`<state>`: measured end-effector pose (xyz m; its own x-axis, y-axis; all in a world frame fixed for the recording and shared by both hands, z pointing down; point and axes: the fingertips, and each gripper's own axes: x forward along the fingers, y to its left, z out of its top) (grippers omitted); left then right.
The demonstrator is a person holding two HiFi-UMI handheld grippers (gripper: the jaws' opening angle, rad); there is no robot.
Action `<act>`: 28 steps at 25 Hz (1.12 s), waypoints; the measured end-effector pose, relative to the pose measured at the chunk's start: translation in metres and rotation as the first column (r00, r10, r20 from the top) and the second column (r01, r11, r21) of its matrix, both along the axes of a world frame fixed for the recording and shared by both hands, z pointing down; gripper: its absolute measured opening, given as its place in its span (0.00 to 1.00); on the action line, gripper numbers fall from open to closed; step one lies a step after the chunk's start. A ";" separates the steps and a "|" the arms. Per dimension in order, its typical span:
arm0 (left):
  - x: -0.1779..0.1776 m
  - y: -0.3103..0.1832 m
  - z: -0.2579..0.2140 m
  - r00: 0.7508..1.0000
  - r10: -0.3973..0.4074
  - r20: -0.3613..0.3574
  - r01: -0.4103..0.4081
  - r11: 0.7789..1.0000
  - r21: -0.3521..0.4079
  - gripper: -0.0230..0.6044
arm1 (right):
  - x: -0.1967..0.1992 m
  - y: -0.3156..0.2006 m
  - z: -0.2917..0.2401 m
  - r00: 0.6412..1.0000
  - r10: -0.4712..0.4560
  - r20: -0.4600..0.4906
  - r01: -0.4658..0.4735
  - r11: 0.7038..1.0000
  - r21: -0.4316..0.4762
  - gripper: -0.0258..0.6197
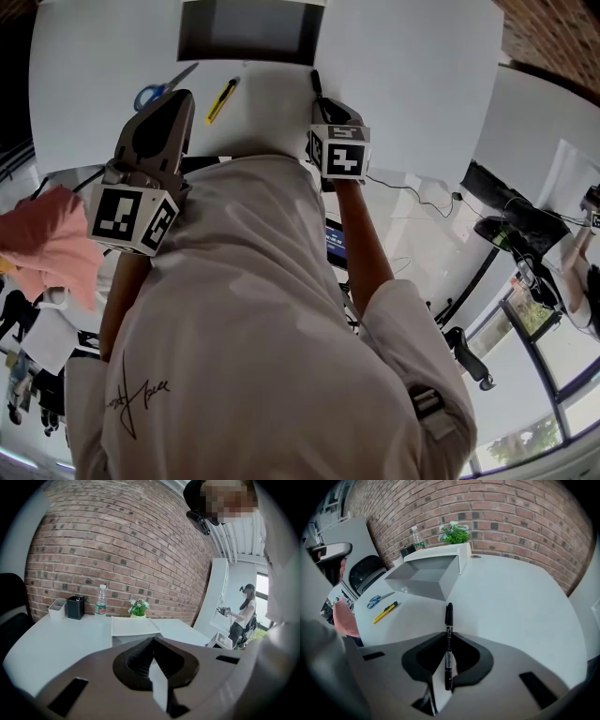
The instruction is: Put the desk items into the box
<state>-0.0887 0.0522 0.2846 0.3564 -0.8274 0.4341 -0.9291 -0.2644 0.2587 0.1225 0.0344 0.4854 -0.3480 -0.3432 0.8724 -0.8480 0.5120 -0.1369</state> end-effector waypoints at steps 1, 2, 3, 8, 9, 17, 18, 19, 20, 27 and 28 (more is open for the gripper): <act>-0.001 0.001 0.000 1.000 -0.006 0.001 0.006 1.000 0.001 0.05 | 0.000 -0.001 0.000 1.000 0.000 0.005 0.000 1.000 0.003 0.13; -0.001 0.002 -0.001 1.000 -0.011 0.000 0.011 1.000 0.002 0.05 | 0.001 -0.002 0.000 1.000 -0.001 0.007 0.001 1.000 0.005 0.13; -0.002 0.003 -0.001 1.000 -0.016 0.000 0.016 1.000 0.003 0.05 | 0.002 -0.002 0.000 1.000 -0.003 0.008 0.003 1.000 0.006 0.13; -0.006 0.005 -0.001 0.999 -0.035 -0.007 0.035 0.999 0.010 0.05 | 0.002 -0.003 0.000 1.000 -0.010 0.014 0.010 1.000 0.003 0.13; -0.007 0.006 -0.002 0.999 -0.038 -0.008 0.038 0.999 0.011 0.05 | 0.001 -0.003 0.000 1.000 -0.012 0.017 0.012 1.000 0.002 0.13; 0.000 0.000 0.002 0.999 -0.041 -0.017 0.041 0.999 0.016 0.05 | 0.009 -0.003 0.000 1.000 -0.028 0.011 0.028 1.000 -0.005 0.13; 0.001 -0.001 0.002 0.999 -0.043 -0.019 0.043 0.999 0.015 0.05 | 0.010 -0.003 0.000 1.000 -0.028 0.010 0.028 1.000 -0.006 0.13; 0.001 -0.001 0.003 0.999 -0.046 -0.021 0.047 0.999 0.012 0.05 | 0.011 -0.003 -0.001 1.000 -0.029 0.010 0.029 1.000 -0.006 0.13; 0.001 -0.002 0.004 0.998 -0.051 -0.023 0.051 0.999 0.010 0.05 | 0.013 -0.004 -0.001 0.999 -0.030 0.011 0.030 1.000 -0.006 0.13; 0.000 -0.007 0.006 0.997 -0.067 -0.033 0.067 0.998 0.009 0.05 | 0.016 -0.011 -0.005 0.999 -0.040 0.010 0.040 0.999 0.002 0.13; 0.000 -0.007 0.006 0.997 -0.067 -0.034 0.068 0.998 0.010 0.05 | 0.016 -0.012 -0.006 0.999 -0.042 0.009 0.042 0.999 0.003 0.13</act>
<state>-0.0886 0.0449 0.2907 0.3137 -0.8546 0.4139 -0.9358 -0.2044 0.2871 0.1387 0.0227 0.4792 -0.3697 -0.3309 0.8682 -0.8246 0.5474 -0.1425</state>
